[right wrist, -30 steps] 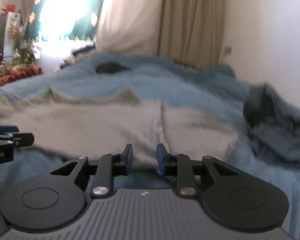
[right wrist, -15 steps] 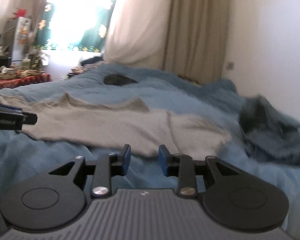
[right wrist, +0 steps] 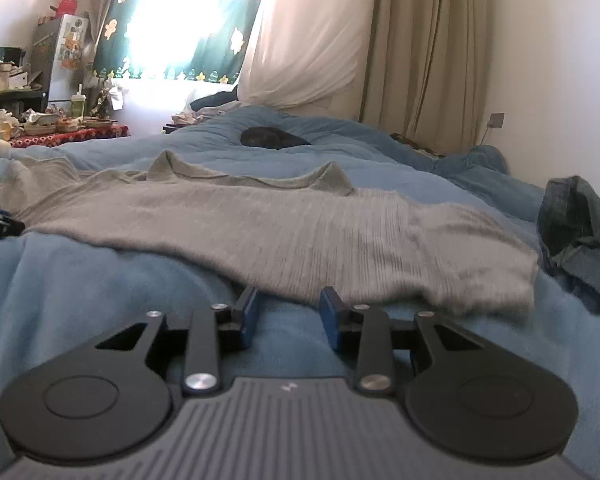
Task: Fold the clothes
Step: 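Move the left gripper to the sweater's side edge and grasp it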
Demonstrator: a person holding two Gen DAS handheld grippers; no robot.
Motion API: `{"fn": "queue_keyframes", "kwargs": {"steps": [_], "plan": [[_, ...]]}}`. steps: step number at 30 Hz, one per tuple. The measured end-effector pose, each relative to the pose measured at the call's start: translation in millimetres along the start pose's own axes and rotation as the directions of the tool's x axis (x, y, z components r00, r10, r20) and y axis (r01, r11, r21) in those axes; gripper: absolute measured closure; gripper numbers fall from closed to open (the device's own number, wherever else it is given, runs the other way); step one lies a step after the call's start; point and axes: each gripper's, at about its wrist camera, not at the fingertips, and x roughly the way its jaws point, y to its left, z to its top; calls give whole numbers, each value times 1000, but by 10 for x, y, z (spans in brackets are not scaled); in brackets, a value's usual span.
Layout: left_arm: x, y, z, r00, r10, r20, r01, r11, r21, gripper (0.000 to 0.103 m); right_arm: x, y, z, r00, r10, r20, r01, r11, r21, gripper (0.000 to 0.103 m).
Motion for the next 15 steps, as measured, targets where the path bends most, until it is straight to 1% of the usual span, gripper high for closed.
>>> {"fn": "queue_keyframes", "kwargs": {"steps": [2,4,8,9,10,12,15], "plan": [[-38,-41,1,1000,11,0,-11,1000,19,79,25,-3,-18,1000,3,-1,-3,1000,7,64],[-133,-45,-1,1000,11,-2,-11,1000,3,78,60,-6,-24,1000,5,-4,-5,1000,10,64],[-249,137,33,1000,-24,-3,23,993,-116,71,15,-39,-55,1000,5,7,-5,1000,15,64],[-285,197,51,999,-36,-2,35,987,-154,65,5,-43,-60,1000,6,9,-6,1000,17,64],[-326,262,74,999,-41,5,41,979,-198,59,-6,-48,-61,1000,7,11,-7,1000,18,64],[-336,390,104,999,-46,8,47,957,-285,54,-32,-61,-48,1000,10,17,-11,1000,20,62],[-262,554,127,998,-68,-5,60,913,-404,51,-61,-84,-25,1000,14,24,-15,999,32,57]]}}
